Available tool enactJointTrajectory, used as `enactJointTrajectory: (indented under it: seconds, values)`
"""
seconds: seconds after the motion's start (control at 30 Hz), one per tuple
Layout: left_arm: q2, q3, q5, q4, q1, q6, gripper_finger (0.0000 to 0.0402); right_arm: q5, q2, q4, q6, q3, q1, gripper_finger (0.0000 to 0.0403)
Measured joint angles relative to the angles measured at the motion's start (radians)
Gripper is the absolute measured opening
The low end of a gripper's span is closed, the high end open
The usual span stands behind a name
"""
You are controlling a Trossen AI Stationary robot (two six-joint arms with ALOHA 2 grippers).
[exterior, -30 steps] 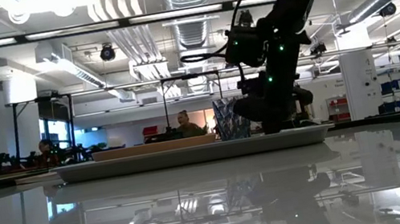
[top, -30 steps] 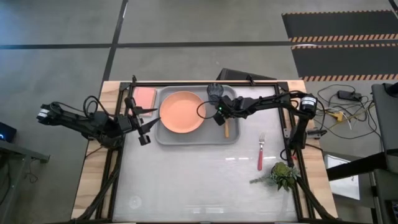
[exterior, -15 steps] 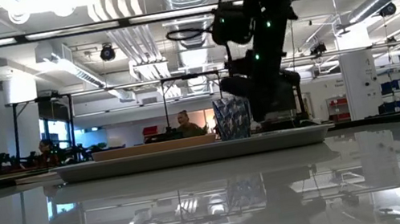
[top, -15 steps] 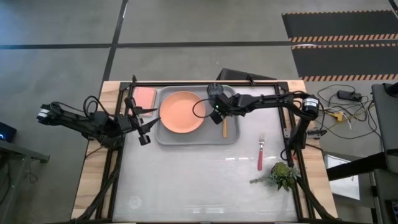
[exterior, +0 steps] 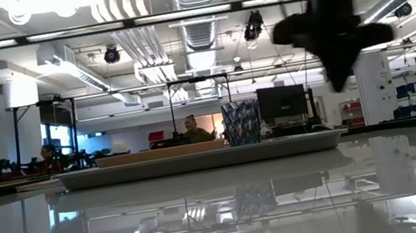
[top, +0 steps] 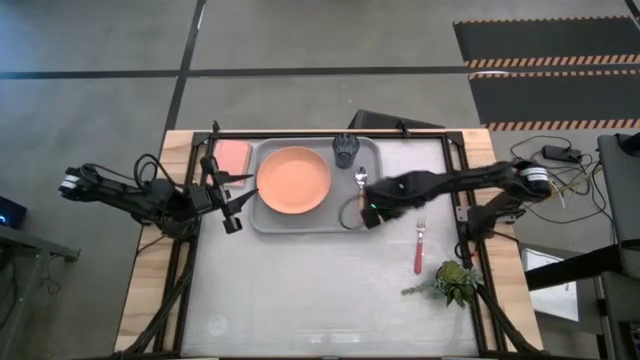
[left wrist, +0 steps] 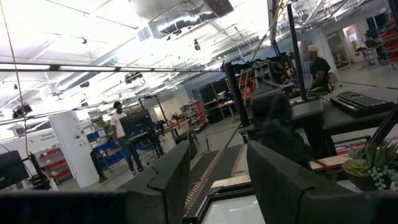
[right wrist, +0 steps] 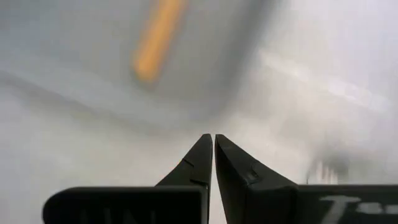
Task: Pick and place plate/cup/fork/spoon on tray
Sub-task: Put the red fork on the gray tray to the bottom side of the cup
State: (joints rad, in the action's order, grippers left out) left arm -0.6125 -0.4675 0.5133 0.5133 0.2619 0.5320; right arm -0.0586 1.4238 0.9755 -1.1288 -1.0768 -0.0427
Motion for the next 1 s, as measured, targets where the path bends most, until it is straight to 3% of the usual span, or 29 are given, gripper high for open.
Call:
enactJointTrajectory:
  seconds: [0.07, 0.2, 0.33, 0.77, 1.0]
  values:
    - [0.000, 0.000, 0.000, 0.000, 0.000, 0.000, 0.0141, 0.061, -0.051, 0.022, -0.123, 0.070, 0.048, 0.0008]
    - [-0.001, 0.000, 0.000, 0.000, 0.000, 0.000, 0.0141, 0.077, -0.141, 0.023, -0.344, 0.202, 0.130, 0.0009]
    - [-0.002, 0.000, 0.000, 0.000, 0.000, 0.000, 0.0141, 0.098, -0.207, 0.012, -0.460, 0.286, 0.169, 0.0021]
    - [-0.001, 0.000, 0.000, 0.000, 0.001, 0.000, 0.0141, 0.148, -0.210, -0.026, -0.522, 0.422, 0.183, 0.0148]
    - [0.000, 0.000, 0.000, 0.000, 0.001, 0.000, 0.0141, 0.145, -0.202, -0.101, -0.513, 0.458, 0.183, 0.0164]
